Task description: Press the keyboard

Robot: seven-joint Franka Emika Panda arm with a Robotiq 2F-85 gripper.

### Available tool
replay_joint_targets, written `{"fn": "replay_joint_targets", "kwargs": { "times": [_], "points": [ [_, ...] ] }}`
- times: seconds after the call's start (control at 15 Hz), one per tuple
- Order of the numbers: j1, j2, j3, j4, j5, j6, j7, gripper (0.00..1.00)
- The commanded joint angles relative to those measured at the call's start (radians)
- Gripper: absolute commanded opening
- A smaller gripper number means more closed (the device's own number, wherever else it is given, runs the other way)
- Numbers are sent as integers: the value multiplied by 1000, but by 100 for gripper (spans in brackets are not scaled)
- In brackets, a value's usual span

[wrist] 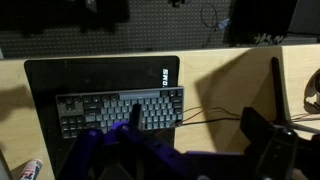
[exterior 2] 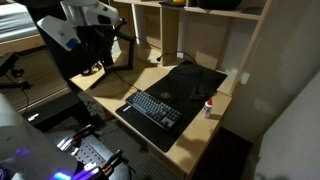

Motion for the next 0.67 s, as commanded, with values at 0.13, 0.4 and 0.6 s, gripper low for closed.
{"fn": "replay_joint_targets", "kwargs": {
  "times": [0.13, 0.4, 0.6],
  "points": [
    [-21, 3, 16, 3, 13, -3, -13, 100],
    [-92, 11, 93, 12, 27, -43, 241, 100],
    [-124, 11, 133, 9, 73, -27, 398, 100]
  ]
}}
